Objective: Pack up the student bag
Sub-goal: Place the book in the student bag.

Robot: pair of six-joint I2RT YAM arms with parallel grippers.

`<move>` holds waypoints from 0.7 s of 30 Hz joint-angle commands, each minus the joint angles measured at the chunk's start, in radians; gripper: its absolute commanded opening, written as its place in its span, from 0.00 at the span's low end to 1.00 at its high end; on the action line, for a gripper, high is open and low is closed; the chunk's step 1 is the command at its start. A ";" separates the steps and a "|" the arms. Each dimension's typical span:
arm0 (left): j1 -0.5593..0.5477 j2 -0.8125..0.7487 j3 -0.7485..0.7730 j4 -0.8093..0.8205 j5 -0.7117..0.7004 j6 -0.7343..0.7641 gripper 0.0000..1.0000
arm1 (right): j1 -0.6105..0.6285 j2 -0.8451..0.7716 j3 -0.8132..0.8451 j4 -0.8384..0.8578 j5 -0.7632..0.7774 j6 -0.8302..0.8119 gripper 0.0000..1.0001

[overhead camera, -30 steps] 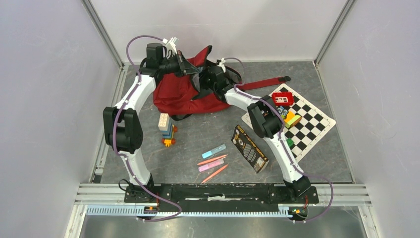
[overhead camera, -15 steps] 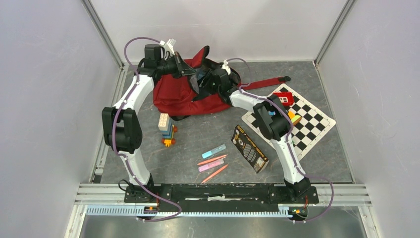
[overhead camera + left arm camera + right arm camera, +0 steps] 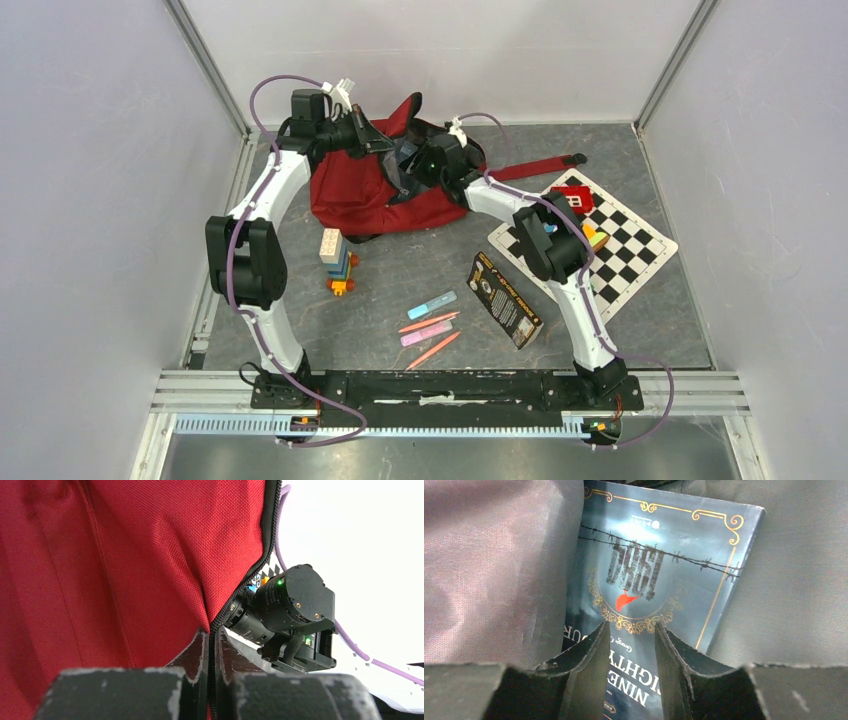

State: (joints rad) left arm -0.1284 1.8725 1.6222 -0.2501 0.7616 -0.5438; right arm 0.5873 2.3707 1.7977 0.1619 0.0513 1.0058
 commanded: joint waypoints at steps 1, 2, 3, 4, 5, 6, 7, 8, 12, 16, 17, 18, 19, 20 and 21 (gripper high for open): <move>0.002 -0.064 0.028 0.015 0.015 0.026 0.02 | 0.003 -0.054 0.024 -0.081 0.086 -0.024 0.46; 0.003 -0.064 0.028 0.016 0.012 0.026 0.02 | 0.004 -0.074 -0.003 -0.080 0.108 -0.033 0.47; 0.001 -0.063 0.028 0.017 0.013 0.025 0.02 | 0.003 -0.092 -0.022 -0.085 0.126 -0.044 0.48; 0.002 -0.061 0.028 0.016 0.013 0.024 0.02 | 0.003 -0.103 -0.030 -0.096 0.148 -0.052 0.49; 0.002 -0.060 0.029 0.018 0.013 0.024 0.02 | 0.002 -0.113 -0.036 -0.113 0.170 -0.060 0.50; 0.003 -0.059 0.028 0.018 0.013 0.022 0.02 | 0.002 -0.119 -0.038 -0.129 0.187 -0.066 0.51; 0.002 -0.058 0.028 0.018 0.014 0.022 0.02 | 0.002 -0.123 -0.034 -0.156 0.206 -0.071 0.52; 0.003 -0.058 0.028 0.018 0.014 0.022 0.02 | 0.000 -0.124 -0.032 -0.186 0.221 -0.074 0.53; 0.003 -0.054 0.028 0.018 0.015 0.023 0.02 | -0.002 -0.126 -0.033 -0.210 0.234 -0.100 0.56; 0.002 -0.049 0.030 0.018 0.018 0.022 0.02 | -0.006 -0.088 -0.017 -0.200 0.173 -0.079 0.56; 0.003 -0.048 0.031 0.018 0.019 0.021 0.02 | -0.006 -0.073 -0.003 -0.199 0.151 -0.072 0.56; 0.001 -0.049 0.033 0.018 0.018 0.021 0.02 | -0.006 -0.058 0.010 -0.200 0.134 -0.066 0.56; 0.002 -0.049 0.034 0.018 0.019 0.021 0.02 | -0.006 -0.040 0.029 -0.201 0.113 -0.060 0.56; 0.002 -0.049 0.034 0.018 0.019 0.021 0.02 | -0.006 -0.020 0.049 -0.209 0.097 -0.052 0.56; 0.002 -0.049 0.035 0.018 0.019 0.020 0.02 | -0.006 -0.004 0.067 -0.218 0.084 -0.044 0.56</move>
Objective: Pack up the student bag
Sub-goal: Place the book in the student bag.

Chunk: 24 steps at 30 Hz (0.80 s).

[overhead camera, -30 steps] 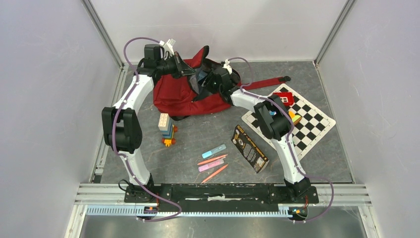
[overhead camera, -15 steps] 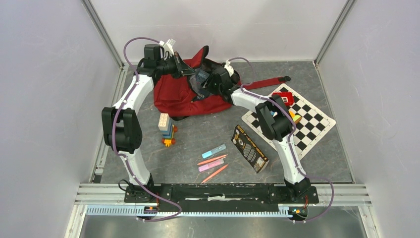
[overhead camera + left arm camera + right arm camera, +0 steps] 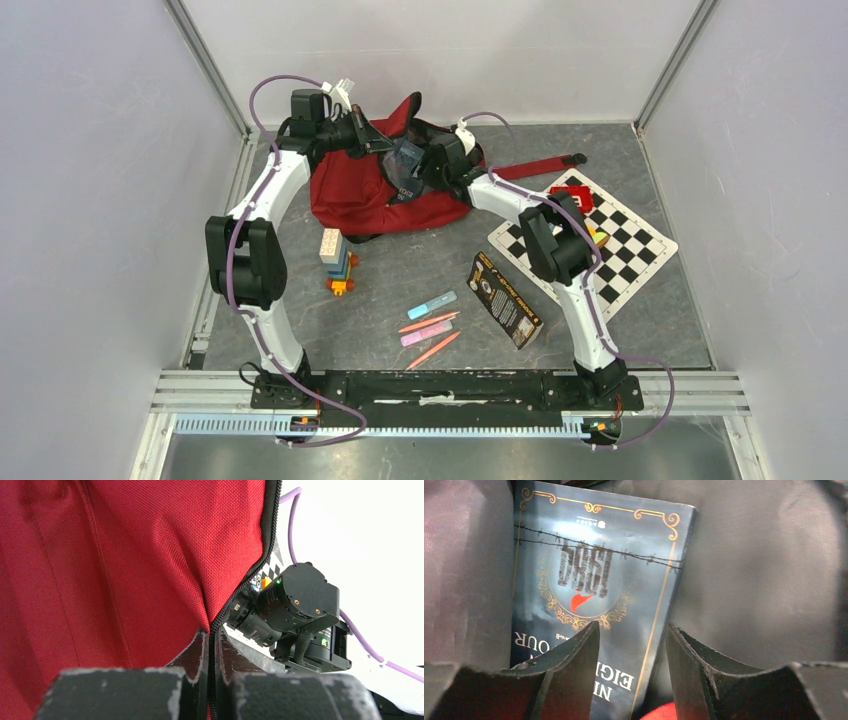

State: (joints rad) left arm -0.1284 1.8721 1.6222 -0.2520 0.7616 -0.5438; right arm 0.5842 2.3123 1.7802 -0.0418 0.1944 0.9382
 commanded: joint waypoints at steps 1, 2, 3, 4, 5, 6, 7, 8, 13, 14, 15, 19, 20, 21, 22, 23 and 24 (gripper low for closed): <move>0.002 -0.048 0.037 0.021 0.019 0.019 0.02 | -0.003 0.066 0.096 -0.013 -0.071 0.030 0.56; 0.002 -0.048 0.036 0.022 0.020 0.020 0.02 | -0.003 0.080 0.111 -0.013 -0.085 0.036 0.56; 0.003 -0.048 0.036 0.022 0.019 0.020 0.02 | -0.003 0.093 0.125 -0.013 -0.096 0.042 0.56; 0.002 -0.050 0.035 0.023 0.018 0.018 0.02 | -0.004 0.102 0.135 -0.015 -0.103 0.044 0.56; 0.002 -0.050 0.034 0.025 0.018 0.019 0.02 | -0.003 0.112 0.148 -0.015 -0.110 0.044 0.56; 0.001 -0.050 0.034 0.026 0.018 0.017 0.02 | -0.003 0.120 0.161 -0.014 -0.114 0.041 0.56; 0.002 -0.048 0.036 0.028 0.018 0.016 0.02 | -0.003 0.125 0.169 -0.015 -0.117 0.037 0.57; 0.002 -0.048 0.036 0.028 0.018 0.014 0.02 | -0.004 0.130 0.177 -0.013 -0.120 0.033 0.57; 0.002 -0.047 0.037 0.031 0.016 0.011 0.02 | 0.003 0.092 0.215 -0.166 0.034 -0.034 0.60; 0.002 -0.046 0.036 0.031 0.018 0.011 0.02 | 0.003 0.073 0.192 -0.175 0.061 -0.038 0.60; 0.001 -0.046 0.036 0.031 0.018 0.010 0.02 | 0.002 0.049 0.159 -0.179 0.089 -0.039 0.61; 0.002 -0.045 0.034 0.032 0.021 0.010 0.02 | 0.002 0.017 0.116 -0.183 0.123 -0.038 0.61; 0.002 -0.044 0.033 0.032 0.021 0.009 0.02 | 0.001 0.027 0.130 -0.190 0.114 -0.038 0.61; 0.002 -0.044 0.033 0.031 0.022 0.007 0.02 | 0.002 0.037 0.143 -0.198 0.103 -0.032 0.61; 0.001 -0.044 0.033 0.032 0.024 0.008 0.02 | 0.002 0.049 0.153 -0.193 0.083 -0.026 0.61; 0.001 -0.042 0.033 0.033 0.024 0.008 0.02 | 0.002 0.062 0.158 -0.174 0.045 -0.021 0.61; 0.001 -0.044 0.033 0.032 0.024 0.008 0.02 | 0.000 0.080 0.159 -0.129 -0.002 -0.021 0.59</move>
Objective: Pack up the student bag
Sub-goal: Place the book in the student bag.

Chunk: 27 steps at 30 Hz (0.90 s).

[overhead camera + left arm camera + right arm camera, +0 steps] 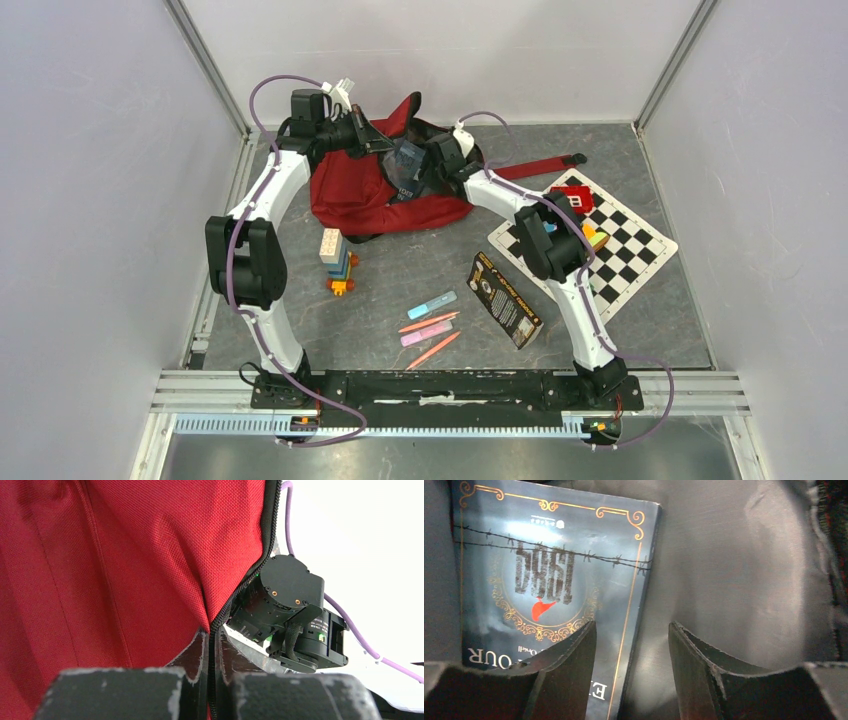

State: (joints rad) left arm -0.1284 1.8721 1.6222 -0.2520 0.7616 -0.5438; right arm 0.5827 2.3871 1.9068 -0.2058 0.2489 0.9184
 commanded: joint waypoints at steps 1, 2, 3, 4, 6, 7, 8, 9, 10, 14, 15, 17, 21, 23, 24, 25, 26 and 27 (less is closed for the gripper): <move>0.002 -0.043 0.033 0.032 0.024 0.008 0.02 | 0.003 0.018 0.034 0.086 -0.095 0.005 0.58; 0.000 -0.044 0.033 0.032 0.024 0.008 0.02 | 0.003 0.033 0.036 0.141 -0.138 0.016 0.56; 0.001 -0.046 0.031 0.033 0.023 0.008 0.02 | 0.003 0.047 0.037 0.191 -0.184 0.035 0.56; 0.001 -0.047 0.030 0.033 0.021 0.010 0.02 | 0.003 0.065 0.043 0.264 -0.221 0.052 0.55; 0.001 -0.050 0.025 0.033 0.018 0.009 0.02 | 0.006 0.105 0.084 0.355 -0.289 0.081 0.52; 0.000 -0.053 0.020 0.034 0.017 0.010 0.02 | 0.009 0.127 0.112 0.386 -0.313 0.083 0.52; 0.001 -0.057 0.015 0.038 0.015 0.009 0.02 | 0.012 0.145 0.144 0.411 -0.329 0.081 0.52; 0.001 -0.059 0.009 0.042 0.014 0.005 0.02 | 0.014 0.159 0.165 0.439 -0.342 0.079 0.51; 0.002 -0.061 0.003 0.046 0.013 0.003 0.02 | 0.016 0.168 0.174 0.473 -0.356 0.079 0.50; 0.001 -0.065 -0.014 0.066 0.012 -0.009 0.02 | 0.022 0.172 0.172 0.565 -0.378 0.060 0.50; 0.001 -0.064 -0.018 0.070 0.013 -0.015 0.02 | 0.023 0.173 0.173 0.578 -0.383 0.058 0.50; 0.000 -0.060 -0.018 0.077 0.016 -0.022 0.02 | 0.026 0.178 0.174 0.608 -0.401 0.060 0.51; 0.000 -0.059 -0.022 0.080 0.015 -0.019 0.02 | 0.029 0.166 0.173 0.596 -0.405 0.034 0.54; 0.001 -0.061 -0.024 0.074 0.012 -0.013 0.02 | 0.027 0.132 0.142 0.569 -0.380 -0.012 0.60; 0.001 -0.064 -0.025 0.069 0.008 -0.009 0.02 | 0.025 0.102 0.114 0.559 -0.364 -0.042 0.63; 0.000 -0.068 -0.025 0.064 0.002 -0.004 0.02 | 0.023 0.070 0.089 0.550 -0.343 -0.071 0.65; 0.001 -0.072 -0.028 0.058 -0.003 0.002 0.02 | 0.021 0.041 0.063 0.528 -0.312 -0.106 0.67; 0.002 -0.078 -0.030 0.052 -0.009 0.007 0.02 | 0.019 0.004 0.036 0.515 -0.284 -0.149 0.69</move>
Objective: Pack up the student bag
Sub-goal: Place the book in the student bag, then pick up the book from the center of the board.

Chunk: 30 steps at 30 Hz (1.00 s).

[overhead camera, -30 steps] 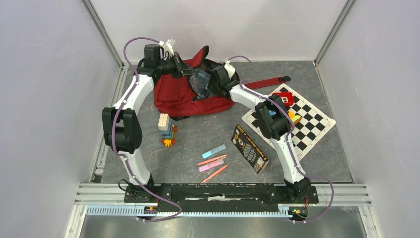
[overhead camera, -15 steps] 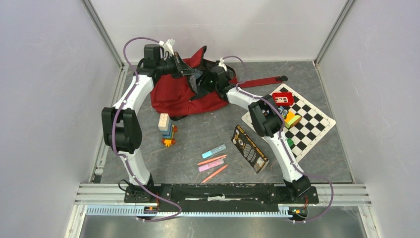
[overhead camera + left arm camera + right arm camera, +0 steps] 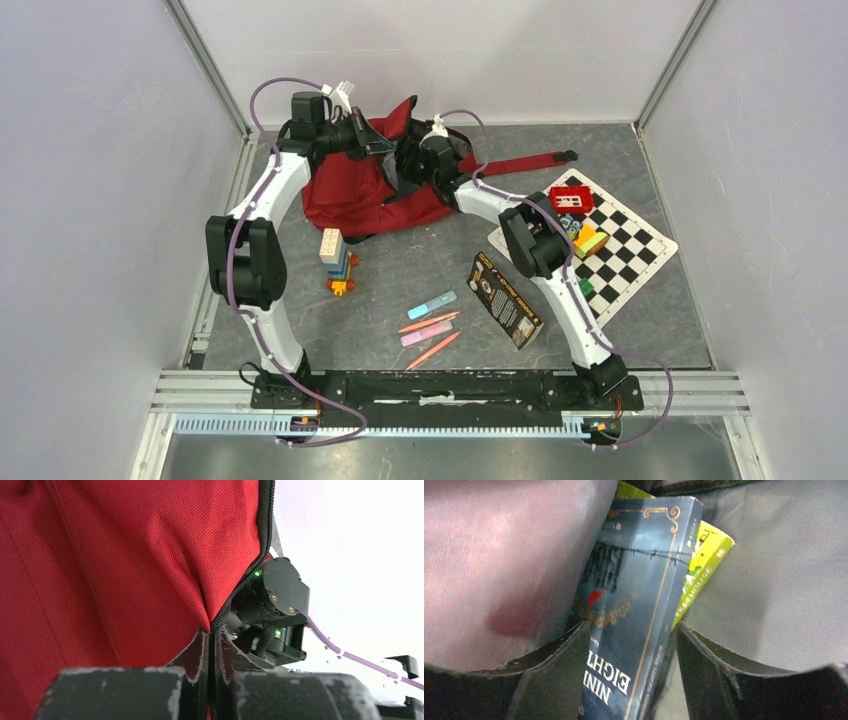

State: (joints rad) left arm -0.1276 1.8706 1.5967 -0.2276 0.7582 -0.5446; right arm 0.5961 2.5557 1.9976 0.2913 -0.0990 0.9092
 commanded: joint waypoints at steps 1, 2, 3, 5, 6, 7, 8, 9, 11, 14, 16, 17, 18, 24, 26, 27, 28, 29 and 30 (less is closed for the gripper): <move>0.002 -0.080 -0.007 0.024 -0.012 0.011 0.02 | 0.003 -0.198 -0.078 0.018 0.090 -0.180 0.71; 0.003 -0.087 -0.012 0.024 -0.018 0.014 0.02 | -0.002 -0.222 -0.088 0.006 0.114 -0.225 0.73; 0.003 -0.093 -0.018 0.024 -0.026 0.017 0.02 | -0.008 -0.245 -0.096 -0.008 0.129 -0.262 0.75; 0.006 -0.100 -0.030 0.025 -0.039 0.016 0.02 | -0.022 -0.293 -0.116 -0.021 0.138 -0.319 0.76; 0.008 -0.103 -0.036 0.024 -0.047 0.014 0.02 | -0.030 -0.321 -0.132 -0.027 0.142 -0.339 0.77; 0.012 -0.105 -0.041 0.017 -0.062 0.009 0.02 | -0.040 -0.346 -0.152 -0.033 0.143 -0.364 0.78; 0.015 -0.106 -0.043 0.009 -0.079 0.001 0.02 | -0.047 -0.376 -0.171 -0.044 0.147 -0.388 0.78; 0.019 -0.107 -0.046 0.003 -0.094 -0.007 0.02 | -0.055 -0.404 -0.189 -0.068 0.155 -0.414 0.78; 0.026 -0.112 -0.054 0.003 -0.107 -0.014 0.02 | -0.065 -0.475 -0.246 -0.098 0.167 -0.486 0.78; 0.031 -0.123 -0.058 -0.001 -0.122 0.000 0.02 | -0.080 -0.610 -0.382 -0.126 0.161 -0.594 0.79; 0.036 -0.125 -0.058 -0.012 -0.132 0.008 0.02 | -0.090 -0.703 -0.465 -0.165 0.130 -0.673 0.79; 0.038 -0.125 -0.060 -0.015 -0.135 0.010 0.02 | -0.096 -0.740 -0.499 -0.195 0.113 -0.702 0.79; 0.042 -0.125 -0.059 -0.018 -0.137 0.012 0.02 | -0.100 -0.783 -0.535 -0.223 0.102 -0.735 0.79; 0.063 -0.124 -0.055 -0.034 -0.144 0.031 0.02 | -0.105 -0.946 -0.612 -0.545 -0.086 -0.913 0.79; 0.067 -0.123 -0.046 -0.043 -0.140 0.037 0.02 | -0.105 -0.984 -0.620 -0.658 -0.120 -0.953 0.78; 0.067 -0.123 -0.044 -0.050 -0.141 0.045 0.02 | -0.105 -1.001 -0.625 -0.703 -0.127 -0.965 0.78; 0.067 -0.125 -0.041 -0.057 -0.142 0.053 0.02 | -0.104 -1.018 -0.632 -0.757 -0.130 -0.971 0.78; 0.069 -0.126 -0.043 -0.061 -0.146 0.059 0.02 | -0.104 -1.035 -0.641 -0.799 -0.127 -0.975 0.78; 0.071 -0.130 -0.047 -0.062 -0.147 0.061 0.02 | -0.104 -1.055 -0.653 -0.831 -0.122 -0.973 0.77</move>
State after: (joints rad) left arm -0.0666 1.8065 1.5394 -0.2714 0.6277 -0.5373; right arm 0.4904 1.5833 1.3746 -0.3069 -0.1665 0.0189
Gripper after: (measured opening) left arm 0.050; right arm 0.780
